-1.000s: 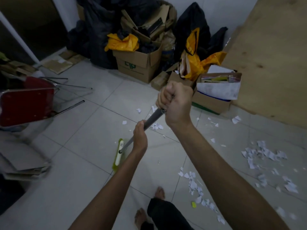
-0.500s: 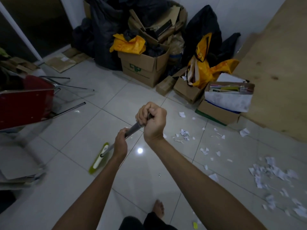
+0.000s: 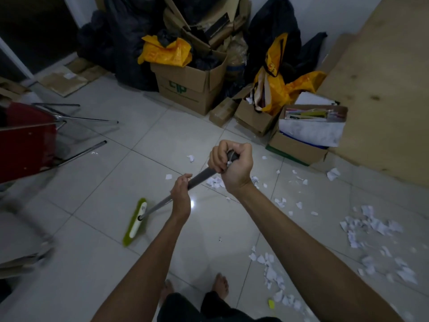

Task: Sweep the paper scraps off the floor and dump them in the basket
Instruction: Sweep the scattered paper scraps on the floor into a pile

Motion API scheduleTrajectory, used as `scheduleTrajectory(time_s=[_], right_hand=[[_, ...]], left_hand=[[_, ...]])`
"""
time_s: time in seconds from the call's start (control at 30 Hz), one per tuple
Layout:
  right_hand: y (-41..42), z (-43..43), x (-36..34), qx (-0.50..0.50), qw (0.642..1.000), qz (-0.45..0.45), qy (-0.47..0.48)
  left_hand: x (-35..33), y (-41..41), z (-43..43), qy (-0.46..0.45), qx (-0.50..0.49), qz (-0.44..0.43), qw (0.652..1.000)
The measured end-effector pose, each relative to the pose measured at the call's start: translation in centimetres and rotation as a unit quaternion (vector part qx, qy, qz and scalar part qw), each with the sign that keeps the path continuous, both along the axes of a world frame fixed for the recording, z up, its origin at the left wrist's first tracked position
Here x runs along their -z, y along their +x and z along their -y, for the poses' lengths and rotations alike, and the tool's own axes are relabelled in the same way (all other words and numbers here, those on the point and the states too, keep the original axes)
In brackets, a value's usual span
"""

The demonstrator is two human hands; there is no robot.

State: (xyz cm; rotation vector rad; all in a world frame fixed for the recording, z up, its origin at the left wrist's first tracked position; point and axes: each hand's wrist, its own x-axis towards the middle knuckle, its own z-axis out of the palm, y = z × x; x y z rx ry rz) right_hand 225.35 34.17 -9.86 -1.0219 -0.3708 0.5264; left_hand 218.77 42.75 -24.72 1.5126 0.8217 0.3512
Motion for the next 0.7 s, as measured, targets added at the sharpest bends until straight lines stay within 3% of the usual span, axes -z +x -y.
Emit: scheduleTrajectory(time_s=[0.5,0.7], right_hand=[[3.6,14.1,-2.6,0.005,0.999,0.013,-0.033],[4.1,19.6,-5.3,0.058,0.994,0.038,-0.086]], left_hand=[[-0.8,3.6,12.7,-0.073,0.106,0.029,0.991],[-3.4,4.9,18.6,-0.097,0.146,0.006,0.985]])
